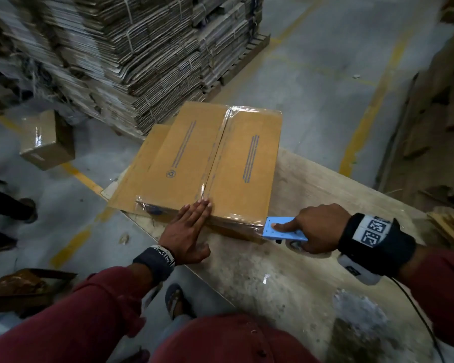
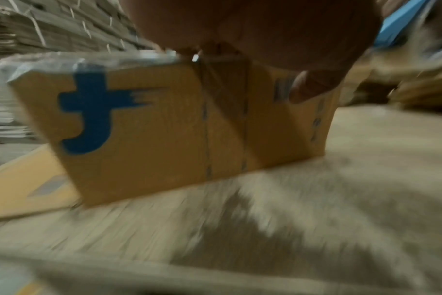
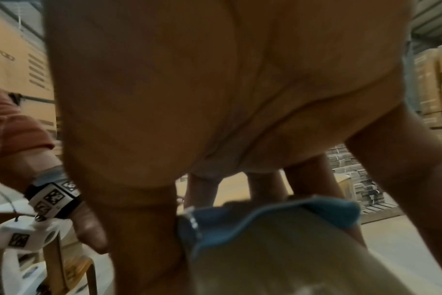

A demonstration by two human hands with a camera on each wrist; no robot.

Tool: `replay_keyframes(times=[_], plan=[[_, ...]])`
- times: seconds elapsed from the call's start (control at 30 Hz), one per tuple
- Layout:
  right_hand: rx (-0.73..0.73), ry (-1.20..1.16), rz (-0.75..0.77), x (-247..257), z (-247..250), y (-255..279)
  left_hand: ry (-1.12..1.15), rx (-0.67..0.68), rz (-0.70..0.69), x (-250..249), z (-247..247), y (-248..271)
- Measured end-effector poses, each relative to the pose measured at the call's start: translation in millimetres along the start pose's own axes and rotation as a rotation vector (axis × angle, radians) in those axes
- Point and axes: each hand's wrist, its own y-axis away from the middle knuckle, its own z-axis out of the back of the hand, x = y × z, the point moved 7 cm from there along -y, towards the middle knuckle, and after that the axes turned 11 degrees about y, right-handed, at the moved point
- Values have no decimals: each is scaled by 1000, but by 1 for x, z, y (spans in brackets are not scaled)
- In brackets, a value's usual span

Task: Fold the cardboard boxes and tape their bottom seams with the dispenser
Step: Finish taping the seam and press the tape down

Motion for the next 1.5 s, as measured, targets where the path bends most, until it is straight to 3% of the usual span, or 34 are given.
replay_keyframes(times=[0.17,0.3,0.37,0.7,1.03,1.2,1.5], plan=[[-37,6,-2,-1,2,-1,-28,9,37,-24,10,-9],[-46,5,-3,0,0,-3,38,84,-201,-104,-9,-38],[-42,-8,-1,-2,0,-3,4,165,-215,-121,-28,-49],[-22,-232,-55,-31,-26,37,-23,193,-265,-109,-40,-50],[2,-238,-87,-38,-31,43,11,201,-252,-108,-39,-49],[58,-181,-66,-32,-31,21,2,182,-247,-111,-39,-48],[91,-312,-15,-38,-37,-14,-21,200,-222,-115,-33,-52]])
